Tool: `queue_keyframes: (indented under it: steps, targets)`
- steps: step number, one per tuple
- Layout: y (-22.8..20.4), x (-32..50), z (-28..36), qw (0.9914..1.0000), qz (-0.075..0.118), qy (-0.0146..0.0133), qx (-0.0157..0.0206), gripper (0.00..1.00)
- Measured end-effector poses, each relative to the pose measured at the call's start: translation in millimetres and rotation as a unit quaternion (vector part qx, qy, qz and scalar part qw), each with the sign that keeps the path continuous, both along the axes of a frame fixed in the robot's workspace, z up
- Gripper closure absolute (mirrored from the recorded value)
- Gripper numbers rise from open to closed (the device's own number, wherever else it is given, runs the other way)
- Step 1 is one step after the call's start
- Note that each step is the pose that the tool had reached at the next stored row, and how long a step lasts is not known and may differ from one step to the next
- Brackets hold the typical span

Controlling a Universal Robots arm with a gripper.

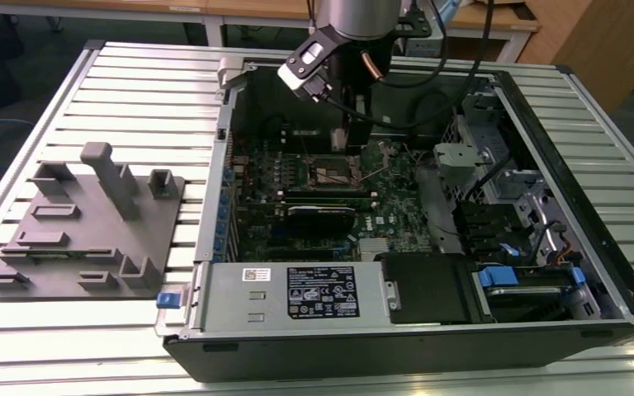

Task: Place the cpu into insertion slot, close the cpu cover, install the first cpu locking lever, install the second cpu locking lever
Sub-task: 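Place the cpu into insertion slot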

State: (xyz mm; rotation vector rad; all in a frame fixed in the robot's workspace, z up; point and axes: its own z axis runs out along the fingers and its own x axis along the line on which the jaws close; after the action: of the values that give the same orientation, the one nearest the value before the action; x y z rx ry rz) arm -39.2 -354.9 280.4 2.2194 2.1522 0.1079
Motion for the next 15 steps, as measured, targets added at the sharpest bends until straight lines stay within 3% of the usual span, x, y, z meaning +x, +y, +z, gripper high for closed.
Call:
queue_keyframes:
  steps: [5, 15]
  targets:
    - [0.0, -0.5, -6.3, 1.00000, 0.000, 0.0007, 0.0001, 0.46]
    - [0.0, -0.7, -8.0, 1.00000, 0.002, 0.0007, 0.0003, 0.46]
